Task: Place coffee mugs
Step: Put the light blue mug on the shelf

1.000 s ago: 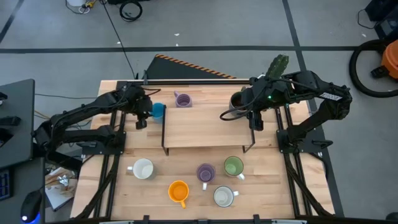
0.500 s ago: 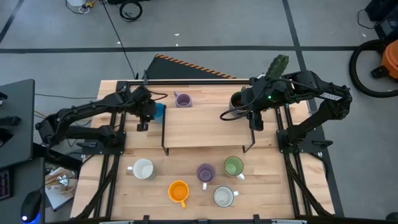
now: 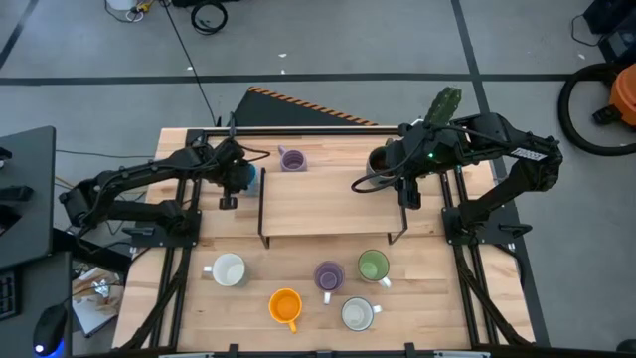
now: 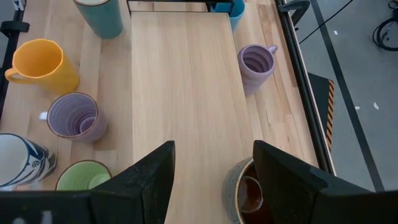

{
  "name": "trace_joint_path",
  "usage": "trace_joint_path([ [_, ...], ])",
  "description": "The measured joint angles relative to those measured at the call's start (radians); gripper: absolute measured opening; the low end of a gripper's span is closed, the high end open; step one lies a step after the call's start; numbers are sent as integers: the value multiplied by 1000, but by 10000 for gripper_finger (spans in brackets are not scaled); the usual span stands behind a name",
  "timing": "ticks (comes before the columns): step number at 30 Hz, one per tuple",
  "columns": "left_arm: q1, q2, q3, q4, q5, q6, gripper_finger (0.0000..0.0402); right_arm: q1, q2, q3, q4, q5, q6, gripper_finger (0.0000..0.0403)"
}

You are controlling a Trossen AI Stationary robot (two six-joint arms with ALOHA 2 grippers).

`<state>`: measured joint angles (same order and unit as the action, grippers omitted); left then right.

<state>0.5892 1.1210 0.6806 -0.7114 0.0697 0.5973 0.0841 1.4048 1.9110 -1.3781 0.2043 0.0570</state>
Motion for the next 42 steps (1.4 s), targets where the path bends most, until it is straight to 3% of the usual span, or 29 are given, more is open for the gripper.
trace_joint_path([
  [9, 1, -1, 33, -68, 4, -27, 22, 0, 0, 0, 0, -4, 0, 223],
  [14, 3, -3, 157, -166, -5, -35, 22, 0, 0, 0, 0, -5, 0, 223],
  [22, 3, -3, 373, -289, -139, -16, 22, 0, 0, 0, 1, -6, 4, 223],
  [30, 1, -2, 524, -200, -151, 41, 22, 0, 0, 0, 1, -6, 4, 223],
  [35, -33, -2, 533, -107, -47, 65, 22, 0, 0, 0, 1, -6, 3, 223],
  [42, -163, -2, 533, 16, 71, 58, 22, 0, 0, 0, 0, -6, 0, 223],
])
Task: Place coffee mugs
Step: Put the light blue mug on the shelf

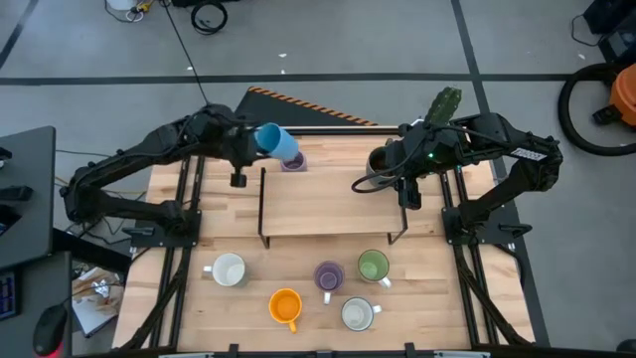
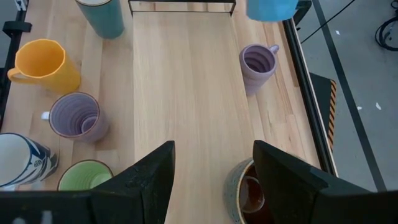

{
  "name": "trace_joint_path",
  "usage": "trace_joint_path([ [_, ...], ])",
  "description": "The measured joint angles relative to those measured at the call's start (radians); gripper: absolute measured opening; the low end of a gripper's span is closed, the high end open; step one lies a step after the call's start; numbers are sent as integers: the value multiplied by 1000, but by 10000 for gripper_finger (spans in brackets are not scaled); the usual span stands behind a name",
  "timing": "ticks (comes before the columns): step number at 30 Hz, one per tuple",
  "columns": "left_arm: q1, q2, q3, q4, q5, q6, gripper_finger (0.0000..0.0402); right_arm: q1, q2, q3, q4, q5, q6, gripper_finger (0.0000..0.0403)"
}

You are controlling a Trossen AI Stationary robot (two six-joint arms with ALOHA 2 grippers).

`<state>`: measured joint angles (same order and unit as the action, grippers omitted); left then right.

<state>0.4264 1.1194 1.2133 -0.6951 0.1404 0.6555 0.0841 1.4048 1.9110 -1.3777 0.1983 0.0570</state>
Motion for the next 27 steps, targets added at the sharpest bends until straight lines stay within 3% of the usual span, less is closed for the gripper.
trace_joint_path([
  [7, -145, 49, 23, 72, -27, -6, 22, 0, 0, 0, 5, 0, 0, 223],
  [15, -185, 232, 278, -65, -27, 20, 22, -1, 0, 0, 15, 0, -7, 223],
  [21, -185, 358, 424, -201, 70, 113, 22, -1, 0, 0, -14, -8, 12, 223],
  [27, -197, 430, 444, -218, 185, 265, 22, 0, 0, 0, -40, -10, 30, 223],
])
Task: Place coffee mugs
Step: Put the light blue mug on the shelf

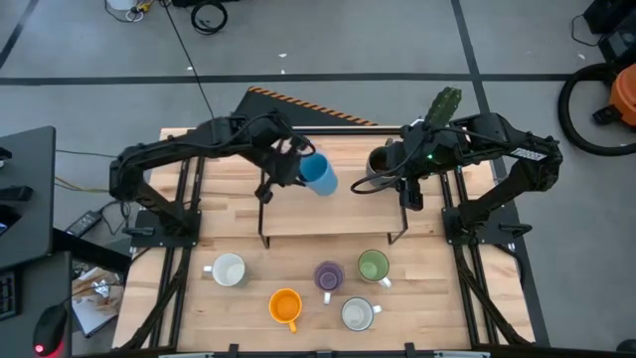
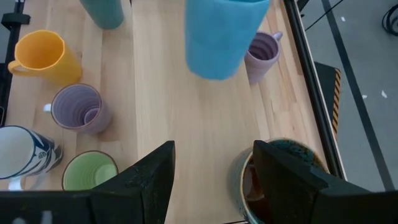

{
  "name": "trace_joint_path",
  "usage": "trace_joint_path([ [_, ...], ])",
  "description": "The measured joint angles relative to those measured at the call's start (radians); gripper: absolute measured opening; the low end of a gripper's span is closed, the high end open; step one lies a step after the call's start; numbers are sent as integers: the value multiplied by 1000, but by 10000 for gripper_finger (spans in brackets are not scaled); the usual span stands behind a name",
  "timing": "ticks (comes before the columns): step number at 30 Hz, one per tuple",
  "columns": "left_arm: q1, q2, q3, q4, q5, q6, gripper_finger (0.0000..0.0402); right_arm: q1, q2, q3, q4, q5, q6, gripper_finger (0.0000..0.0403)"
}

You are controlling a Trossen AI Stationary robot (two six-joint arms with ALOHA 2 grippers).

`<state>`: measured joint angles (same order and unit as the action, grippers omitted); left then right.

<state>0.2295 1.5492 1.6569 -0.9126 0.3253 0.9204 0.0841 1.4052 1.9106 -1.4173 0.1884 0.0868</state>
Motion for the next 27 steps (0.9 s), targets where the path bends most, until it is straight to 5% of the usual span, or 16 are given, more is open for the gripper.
trace_joint_path([
  [12, -51, 76, 1, -1, -19, 143, 27, 0, 0, 0, -33, -1, 0, 223],
  [18, -52, 125, 0, 71, -180, 108, 27, 0, 0, 0, -17, -1, 0, 223],
  [27, -42, 157, 0, 179, -207, 125, 27, 0, 0, 0, -16, -1, 0, 223],
])
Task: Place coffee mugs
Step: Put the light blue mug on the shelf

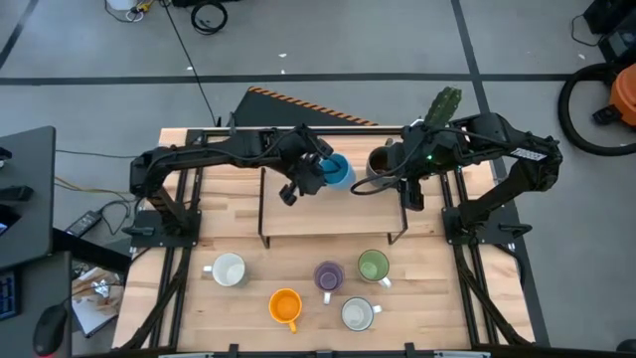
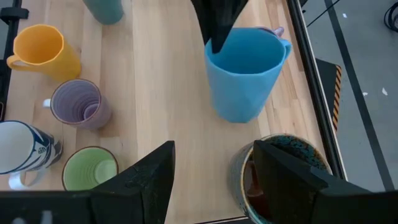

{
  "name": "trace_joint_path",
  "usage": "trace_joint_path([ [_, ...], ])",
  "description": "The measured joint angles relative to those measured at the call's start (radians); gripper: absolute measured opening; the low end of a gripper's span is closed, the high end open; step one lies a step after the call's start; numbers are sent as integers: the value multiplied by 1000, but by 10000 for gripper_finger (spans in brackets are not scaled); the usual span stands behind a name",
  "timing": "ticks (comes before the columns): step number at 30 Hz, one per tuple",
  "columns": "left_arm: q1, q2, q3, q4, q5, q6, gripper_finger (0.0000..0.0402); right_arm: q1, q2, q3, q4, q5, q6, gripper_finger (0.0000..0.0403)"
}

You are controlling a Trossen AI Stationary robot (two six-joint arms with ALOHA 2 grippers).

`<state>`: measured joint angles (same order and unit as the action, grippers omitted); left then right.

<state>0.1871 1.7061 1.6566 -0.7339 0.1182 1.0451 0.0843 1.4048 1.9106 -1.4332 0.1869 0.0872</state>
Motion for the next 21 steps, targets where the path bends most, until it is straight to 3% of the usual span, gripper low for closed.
trace_joint_path([
  [21, 30, 50, 0, 33, 88, 67, 27, 20, 0, 0, 1, -6, 0, 223],
])
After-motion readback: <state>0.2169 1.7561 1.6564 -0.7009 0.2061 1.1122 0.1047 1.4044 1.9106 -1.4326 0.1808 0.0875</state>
